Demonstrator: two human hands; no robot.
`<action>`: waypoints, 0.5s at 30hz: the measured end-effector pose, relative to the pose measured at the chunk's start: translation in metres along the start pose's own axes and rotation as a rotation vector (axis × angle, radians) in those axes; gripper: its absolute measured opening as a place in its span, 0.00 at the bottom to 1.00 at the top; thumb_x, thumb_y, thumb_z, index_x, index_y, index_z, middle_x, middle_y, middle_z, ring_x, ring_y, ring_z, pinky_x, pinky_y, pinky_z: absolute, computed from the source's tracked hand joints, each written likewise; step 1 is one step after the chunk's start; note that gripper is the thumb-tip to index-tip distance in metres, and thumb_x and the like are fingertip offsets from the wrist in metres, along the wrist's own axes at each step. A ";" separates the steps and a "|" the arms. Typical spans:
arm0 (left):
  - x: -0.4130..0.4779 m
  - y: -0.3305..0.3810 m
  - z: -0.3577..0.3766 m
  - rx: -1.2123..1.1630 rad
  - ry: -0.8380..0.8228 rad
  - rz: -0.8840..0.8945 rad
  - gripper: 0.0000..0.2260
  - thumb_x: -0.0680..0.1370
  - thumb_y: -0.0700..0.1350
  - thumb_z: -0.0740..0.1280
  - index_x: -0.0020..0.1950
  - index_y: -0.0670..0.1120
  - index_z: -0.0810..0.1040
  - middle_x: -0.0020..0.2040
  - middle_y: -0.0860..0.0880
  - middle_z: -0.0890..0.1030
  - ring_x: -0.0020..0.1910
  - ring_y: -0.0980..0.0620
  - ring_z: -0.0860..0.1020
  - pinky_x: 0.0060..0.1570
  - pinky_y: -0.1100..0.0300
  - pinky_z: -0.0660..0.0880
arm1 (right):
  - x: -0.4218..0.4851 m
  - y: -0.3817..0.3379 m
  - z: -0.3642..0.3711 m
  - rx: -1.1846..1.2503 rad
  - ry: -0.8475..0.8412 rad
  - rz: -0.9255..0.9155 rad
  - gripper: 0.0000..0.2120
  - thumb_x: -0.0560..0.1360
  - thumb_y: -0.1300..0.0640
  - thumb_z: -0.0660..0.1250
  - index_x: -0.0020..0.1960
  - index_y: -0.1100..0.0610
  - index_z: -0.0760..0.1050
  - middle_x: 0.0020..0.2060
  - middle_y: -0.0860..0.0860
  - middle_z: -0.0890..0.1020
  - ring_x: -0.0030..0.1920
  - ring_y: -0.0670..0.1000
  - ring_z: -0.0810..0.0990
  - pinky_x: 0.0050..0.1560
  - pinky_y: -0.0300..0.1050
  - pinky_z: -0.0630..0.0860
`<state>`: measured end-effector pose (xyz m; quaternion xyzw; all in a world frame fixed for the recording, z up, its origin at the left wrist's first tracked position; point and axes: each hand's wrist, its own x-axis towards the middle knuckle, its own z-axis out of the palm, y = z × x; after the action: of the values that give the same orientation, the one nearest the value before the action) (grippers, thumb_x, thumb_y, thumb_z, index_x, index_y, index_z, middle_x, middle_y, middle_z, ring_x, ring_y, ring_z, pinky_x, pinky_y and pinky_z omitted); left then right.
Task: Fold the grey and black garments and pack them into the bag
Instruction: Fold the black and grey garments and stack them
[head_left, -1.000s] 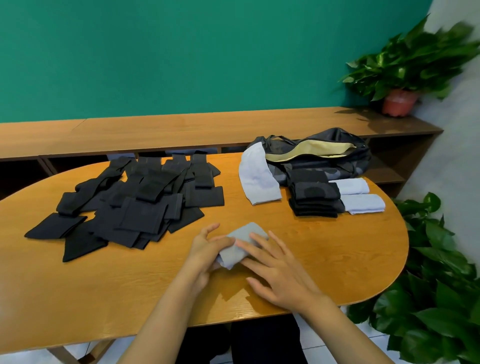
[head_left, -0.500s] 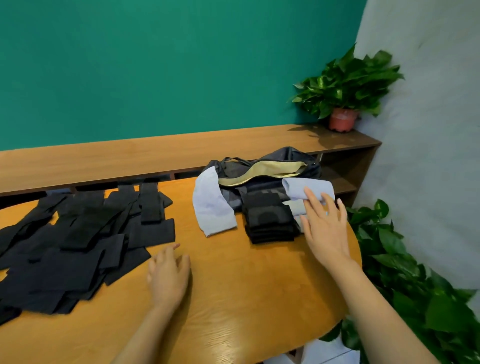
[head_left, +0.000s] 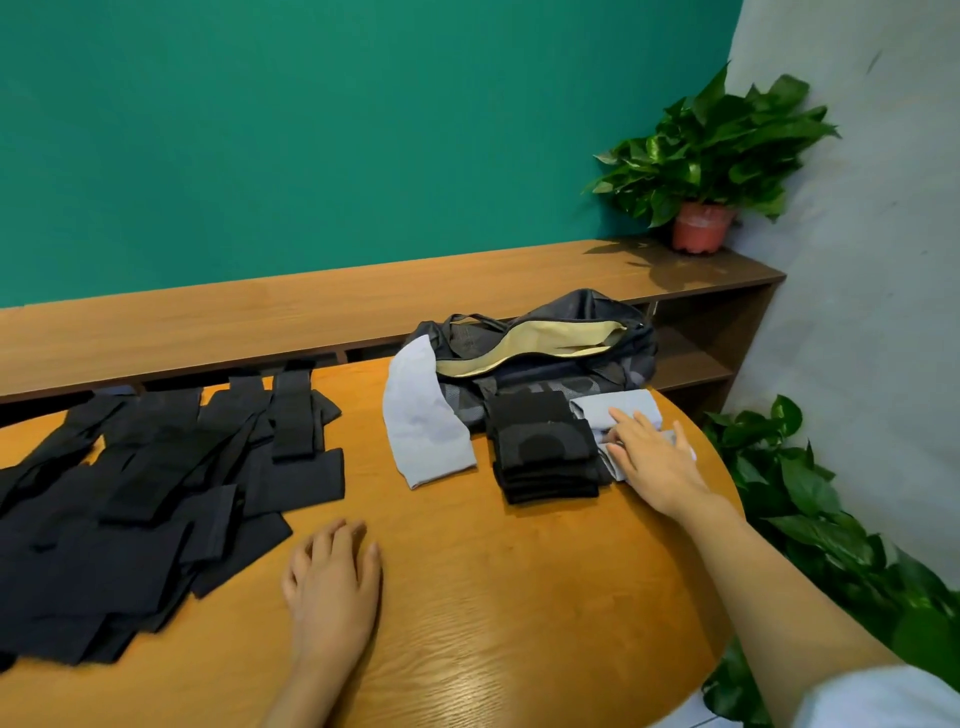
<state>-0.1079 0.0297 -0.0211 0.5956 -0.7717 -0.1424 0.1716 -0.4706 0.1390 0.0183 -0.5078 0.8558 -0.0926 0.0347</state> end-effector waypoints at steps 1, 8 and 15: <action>0.000 0.000 0.000 -0.001 0.005 0.003 0.16 0.82 0.56 0.56 0.68 0.54 0.71 0.70 0.54 0.68 0.71 0.49 0.61 0.70 0.49 0.58 | -0.001 -0.001 -0.001 0.048 0.018 0.018 0.18 0.85 0.49 0.48 0.71 0.49 0.65 0.76 0.47 0.62 0.78 0.50 0.52 0.75 0.61 0.44; -0.003 -0.001 0.000 -0.052 0.032 0.021 0.15 0.82 0.54 0.58 0.67 0.51 0.73 0.70 0.52 0.70 0.70 0.49 0.61 0.70 0.48 0.57 | -0.005 -0.022 -0.017 0.146 0.190 -0.056 0.10 0.84 0.54 0.49 0.57 0.49 0.68 0.71 0.48 0.71 0.77 0.49 0.56 0.75 0.56 0.47; -0.005 -0.003 -0.002 -0.149 0.077 0.032 0.13 0.82 0.49 0.60 0.65 0.49 0.75 0.67 0.51 0.73 0.69 0.49 0.64 0.69 0.49 0.57 | -0.008 -0.105 -0.025 0.082 0.293 -0.292 0.15 0.84 0.53 0.54 0.69 0.50 0.69 0.72 0.45 0.68 0.77 0.47 0.55 0.77 0.54 0.46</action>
<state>-0.1036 0.0339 -0.0208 0.5737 -0.7612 -0.1737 0.2475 -0.3802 0.1005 0.0625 -0.6056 0.7646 -0.2044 -0.0832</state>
